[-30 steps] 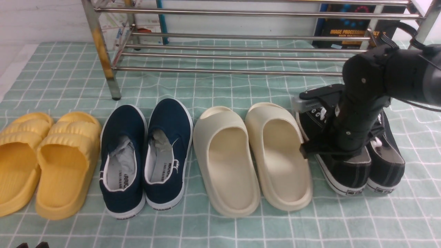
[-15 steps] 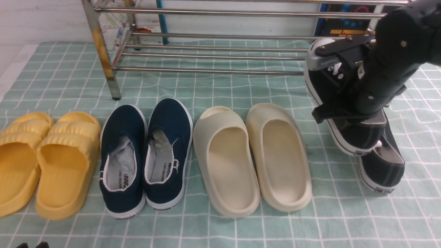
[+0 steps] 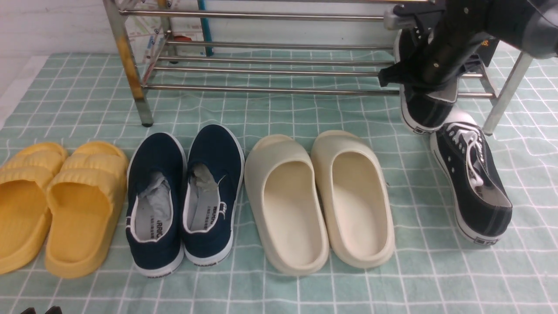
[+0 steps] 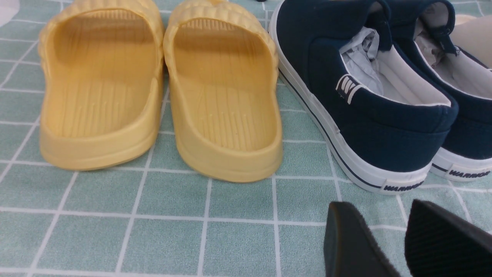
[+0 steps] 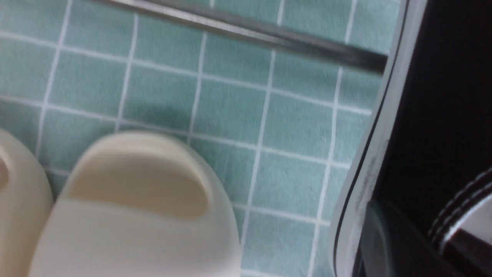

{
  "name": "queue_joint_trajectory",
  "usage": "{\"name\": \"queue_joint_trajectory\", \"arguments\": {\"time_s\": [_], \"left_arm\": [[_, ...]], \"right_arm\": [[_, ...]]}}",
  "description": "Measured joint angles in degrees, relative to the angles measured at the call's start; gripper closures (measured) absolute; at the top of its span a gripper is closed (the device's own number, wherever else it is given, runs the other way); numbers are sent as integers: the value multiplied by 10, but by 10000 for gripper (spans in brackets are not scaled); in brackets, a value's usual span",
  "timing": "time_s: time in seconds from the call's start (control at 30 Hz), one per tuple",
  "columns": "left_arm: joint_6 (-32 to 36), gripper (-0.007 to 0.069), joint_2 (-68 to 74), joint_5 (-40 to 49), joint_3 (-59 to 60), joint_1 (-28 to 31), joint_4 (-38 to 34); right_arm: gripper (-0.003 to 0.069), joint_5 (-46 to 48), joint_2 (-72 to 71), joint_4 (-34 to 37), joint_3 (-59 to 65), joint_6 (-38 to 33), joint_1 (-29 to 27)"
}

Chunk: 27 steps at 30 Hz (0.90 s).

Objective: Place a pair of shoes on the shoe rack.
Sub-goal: Use the right arm to put a shoe into the shoe rack

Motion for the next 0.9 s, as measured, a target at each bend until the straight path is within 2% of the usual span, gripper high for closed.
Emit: {"name": "queue_joint_trajectory", "arguments": {"time_s": [0.2, 0.4, 0.53, 0.6, 0.63, 0.7, 0.73, 0.77, 0.8, 0.83, 0.9], "left_arm": [[0, 386, 0, 0, 0, 0, 0], [0, 386, 0, 0, 0, 0, 0], [0, 386, 0, 0, 0, 0, 0], [0, 386, 0, 0, 0, 0, 0], [0, 386, 0, 0, 0, 0, 0], [0, 386, 0, 0, 0, 0, 0], [0, 386, 0, 0, 0, 0, 0], [0, 386, 0, 0, 0, 0, 0], [0, 386, 0, 0, 0, 0, 0], [0, 386, 0, 0, 0, 0, 0], [0, 386, 0, 0, 0, 0, 0]], "right_arm": [[645, 64, 71, 44, -114, -58, -1], [645, 73, 89, 56, -145, -70, -6], [619, 78, 89, 73, -146, -117, -13], [548, 74, 89, 85, -149, -156, -15], [540, 73, 89, 85, -150, -157, -15], [408, 73, 86, 87, -150, -165, -17], [368, 74, 84, 87, -150, -165, -17], [357, 74, 83, 87, -150, -165, -17], [270, 76, 79, 88, -150, -163, -17], [260, 76, 79, 88, -150, -163, -17], [167, 79, 63, 89, -146, -162, -17]]}}
